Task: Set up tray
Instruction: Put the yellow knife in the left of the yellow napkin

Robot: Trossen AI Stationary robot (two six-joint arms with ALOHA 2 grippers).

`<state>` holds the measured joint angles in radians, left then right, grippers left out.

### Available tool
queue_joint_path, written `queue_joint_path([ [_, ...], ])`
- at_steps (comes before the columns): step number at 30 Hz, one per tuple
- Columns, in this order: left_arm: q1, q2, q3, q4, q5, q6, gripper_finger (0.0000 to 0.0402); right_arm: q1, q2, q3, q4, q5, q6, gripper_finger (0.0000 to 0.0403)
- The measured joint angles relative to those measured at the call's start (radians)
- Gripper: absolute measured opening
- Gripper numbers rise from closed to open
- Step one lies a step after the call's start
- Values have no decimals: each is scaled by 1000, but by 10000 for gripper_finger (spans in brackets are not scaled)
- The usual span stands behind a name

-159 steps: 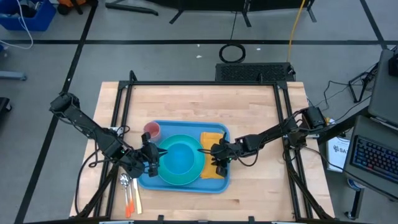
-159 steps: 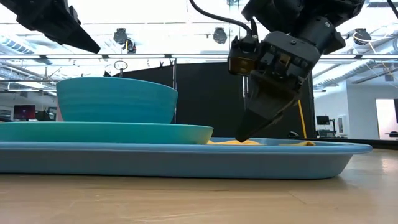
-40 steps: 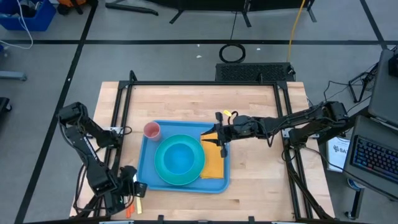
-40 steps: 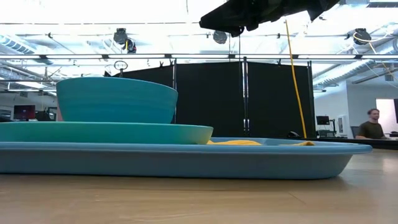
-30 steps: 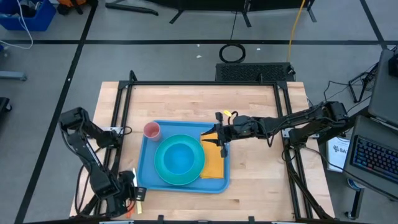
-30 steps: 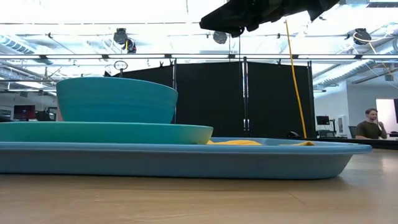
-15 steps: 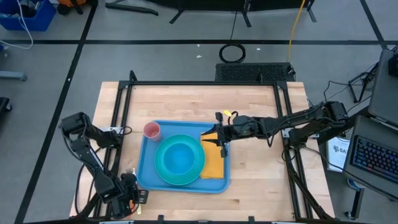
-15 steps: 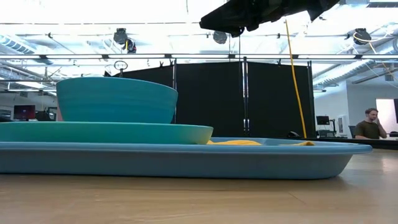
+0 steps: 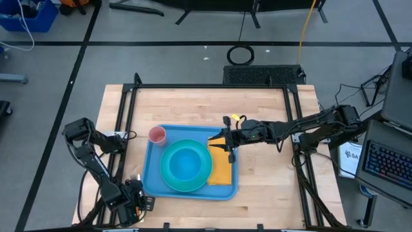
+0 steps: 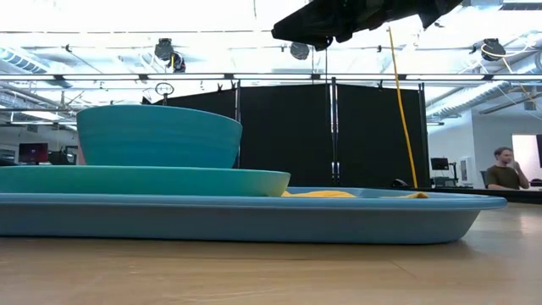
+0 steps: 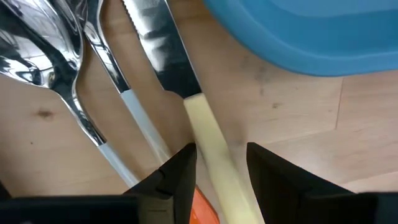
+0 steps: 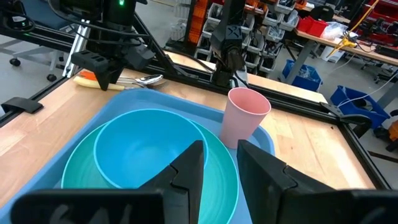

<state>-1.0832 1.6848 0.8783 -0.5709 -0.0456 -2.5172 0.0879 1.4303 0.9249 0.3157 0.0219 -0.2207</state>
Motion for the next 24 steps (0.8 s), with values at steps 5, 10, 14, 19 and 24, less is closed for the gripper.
queue_joint_path([
  [5, 0, 1, -1, 0, 1, -1, 147, 0, 0, 0, 0, 0, 0, 89],
  [10, 0, 2, -2, -2, 6, 0, 119, 0, 0, 0, 0, 0, 0, 89],
  [14, -1, 2, -2, -6, 9, 1, 64, 0, 0, 0, 0, 0, 0, 89],
  [19, -1, 3, -2, -7, -9, 20, 47, 0, 0, 0, 0, 0, 0, 89],
  [24, -1, 4, -2, -12, -15, 21, 47, 0, 0, 0, -3, 0, 0, 89],
])
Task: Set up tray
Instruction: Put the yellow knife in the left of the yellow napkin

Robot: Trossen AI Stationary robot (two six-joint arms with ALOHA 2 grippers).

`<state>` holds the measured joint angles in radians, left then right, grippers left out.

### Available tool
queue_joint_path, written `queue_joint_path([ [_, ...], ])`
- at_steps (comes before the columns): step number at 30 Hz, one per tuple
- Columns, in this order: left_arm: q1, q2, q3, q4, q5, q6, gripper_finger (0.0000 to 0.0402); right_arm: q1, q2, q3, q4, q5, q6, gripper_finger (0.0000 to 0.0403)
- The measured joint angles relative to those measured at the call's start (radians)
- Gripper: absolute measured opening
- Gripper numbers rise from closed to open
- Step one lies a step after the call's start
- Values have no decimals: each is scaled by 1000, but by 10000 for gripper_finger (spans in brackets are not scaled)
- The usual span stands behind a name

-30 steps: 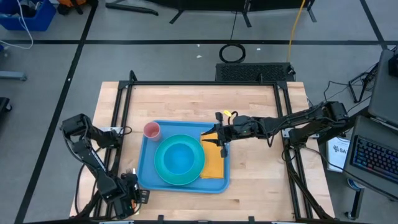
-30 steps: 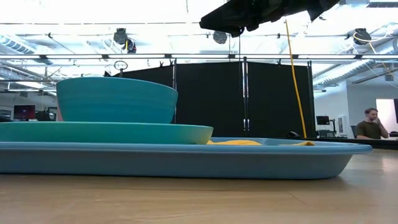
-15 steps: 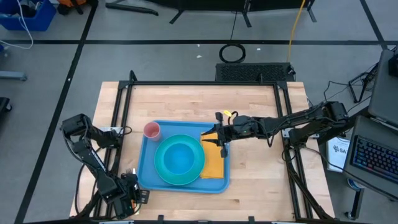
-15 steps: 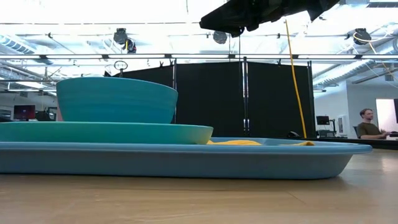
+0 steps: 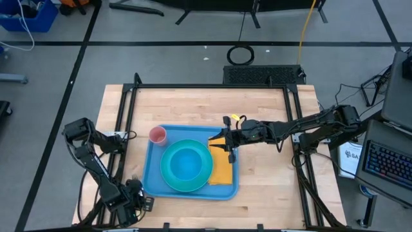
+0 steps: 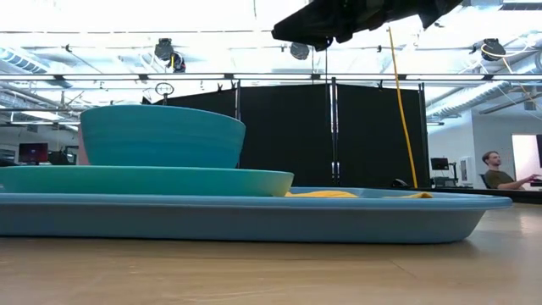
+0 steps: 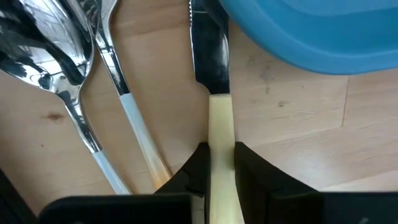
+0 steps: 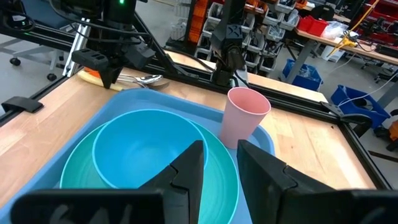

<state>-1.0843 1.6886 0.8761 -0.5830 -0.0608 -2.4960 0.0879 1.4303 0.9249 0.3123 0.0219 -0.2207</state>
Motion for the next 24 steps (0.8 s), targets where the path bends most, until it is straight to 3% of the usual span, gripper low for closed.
queue_joint_path([
  [24, -31, 0, -1, -32, -50, -12, 47, 0, 0, 0, -4, 0, 0, 89],
])
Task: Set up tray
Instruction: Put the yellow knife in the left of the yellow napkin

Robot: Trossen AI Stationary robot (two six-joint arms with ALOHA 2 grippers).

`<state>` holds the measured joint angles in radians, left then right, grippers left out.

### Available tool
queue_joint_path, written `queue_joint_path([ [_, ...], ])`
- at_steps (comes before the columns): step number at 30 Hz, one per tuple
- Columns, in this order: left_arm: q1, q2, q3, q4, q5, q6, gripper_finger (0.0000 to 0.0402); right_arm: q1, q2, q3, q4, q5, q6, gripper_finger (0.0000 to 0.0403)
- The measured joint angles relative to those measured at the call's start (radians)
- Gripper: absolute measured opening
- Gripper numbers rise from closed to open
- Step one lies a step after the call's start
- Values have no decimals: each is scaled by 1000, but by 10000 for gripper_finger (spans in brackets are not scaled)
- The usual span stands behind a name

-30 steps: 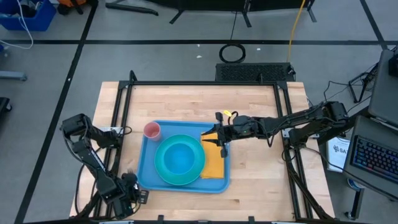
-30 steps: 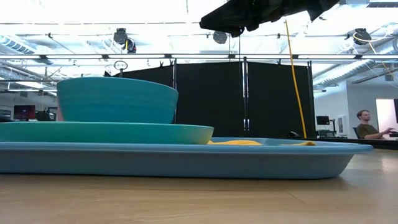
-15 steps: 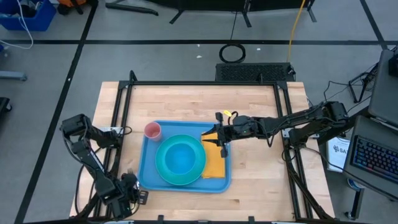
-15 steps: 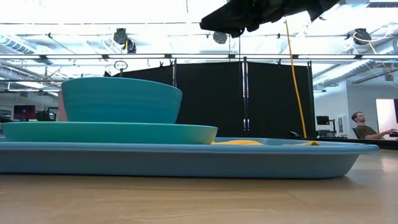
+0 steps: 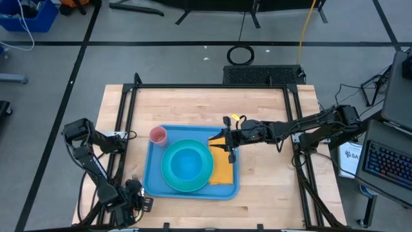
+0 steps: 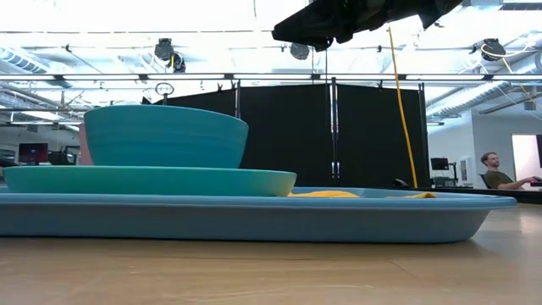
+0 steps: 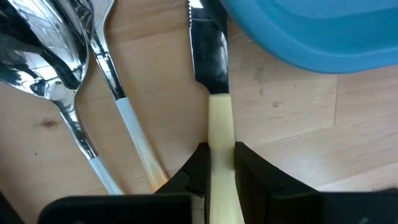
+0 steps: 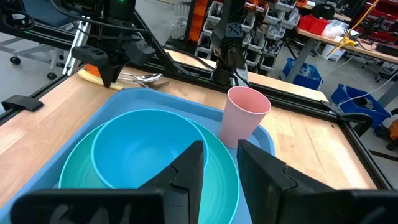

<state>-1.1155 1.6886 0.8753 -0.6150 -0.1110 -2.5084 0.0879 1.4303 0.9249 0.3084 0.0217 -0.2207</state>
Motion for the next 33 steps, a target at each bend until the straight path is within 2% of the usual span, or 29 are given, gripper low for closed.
queue_joint_path([
  [11, -2, -17, 7, -50, -1, -3, 47, 0, 0, 0, 0, 0, 0, 89],
  [15, 0, -19, 44, -217, -28, -3, 47, 0, 0, 0, 0, 0, 0, 89],
  [18, 2, -22, 88, -277, -24, -2, 46, 0, 0, 0, 0, 0, 0, 89],
  [26, 3, -23, 107, -281, -20, 4, 46, 0, 0, 0, 0, 0, 0, 89],
  [29, 3, -24, 108, -282, -5, 10, 46, 0, 0, 0, 0, 0, 4, 89],
  [33, 7, -26, 111, -313, 72, 3, 46, 0, 0, 0, 0, 0, 7, 89],
])
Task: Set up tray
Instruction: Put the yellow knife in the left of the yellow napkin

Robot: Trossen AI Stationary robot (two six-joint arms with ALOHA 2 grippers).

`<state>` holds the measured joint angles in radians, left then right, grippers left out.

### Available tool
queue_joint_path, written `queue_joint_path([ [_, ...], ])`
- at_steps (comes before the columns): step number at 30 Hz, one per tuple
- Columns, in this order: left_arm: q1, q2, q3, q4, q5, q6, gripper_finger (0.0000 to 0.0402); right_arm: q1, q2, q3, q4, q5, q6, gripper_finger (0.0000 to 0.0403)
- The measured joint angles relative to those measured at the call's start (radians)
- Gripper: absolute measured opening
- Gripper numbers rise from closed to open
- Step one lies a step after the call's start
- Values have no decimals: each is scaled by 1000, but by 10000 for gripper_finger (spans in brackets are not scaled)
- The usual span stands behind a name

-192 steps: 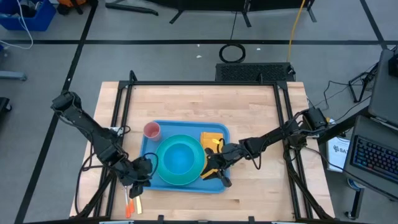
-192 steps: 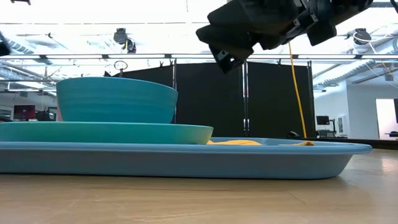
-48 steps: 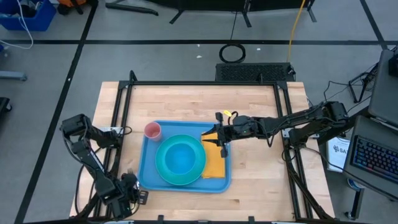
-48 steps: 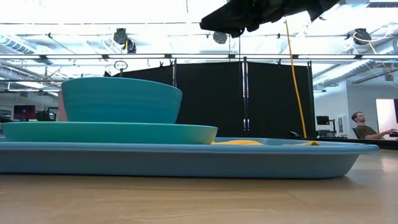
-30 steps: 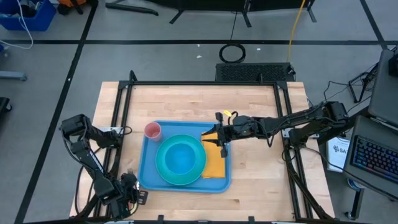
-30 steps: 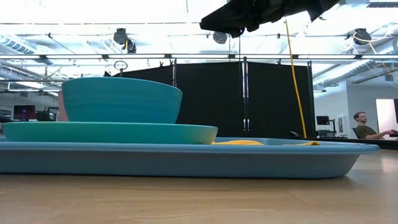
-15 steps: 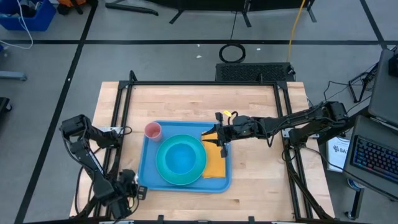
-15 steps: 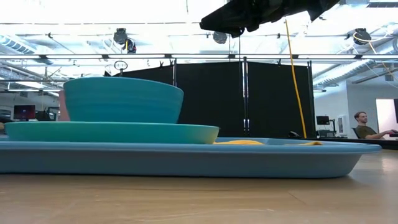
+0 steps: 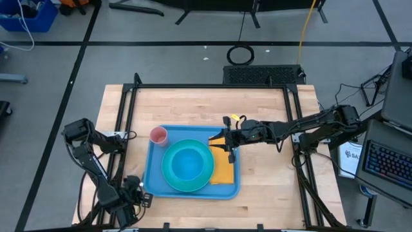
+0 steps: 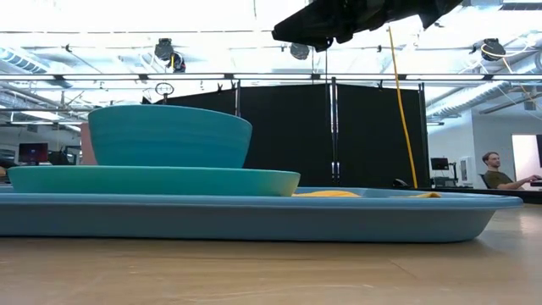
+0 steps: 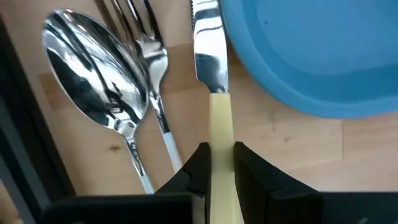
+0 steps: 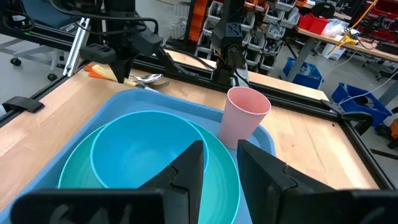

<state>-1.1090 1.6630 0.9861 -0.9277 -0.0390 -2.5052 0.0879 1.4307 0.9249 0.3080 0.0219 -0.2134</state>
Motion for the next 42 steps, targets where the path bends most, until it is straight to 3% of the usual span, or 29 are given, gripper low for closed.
queue_joint_path([
  [20, 34, -1, 2, -177, -60, 1, 45, -1, 0, 0, -3, 2, 2, 89],
  [23, 42, -2, 2, -208, -70, 11, 4, -1, 0, 0, -3, 3, 2, 89],
  [28, 57, -2, -1, -244, -69, 31, 1, -1, 0, 0, -3, 3, 4, 89],
  [35, 61, -12, -1, -181, -83, -2, 1, -1, 0, 0, -6, 3, 6, 89],
  [42, 73, -14, 0, -46, -144, -14, 27, -1, 0, 0, -6, 3, 10, 89],
])
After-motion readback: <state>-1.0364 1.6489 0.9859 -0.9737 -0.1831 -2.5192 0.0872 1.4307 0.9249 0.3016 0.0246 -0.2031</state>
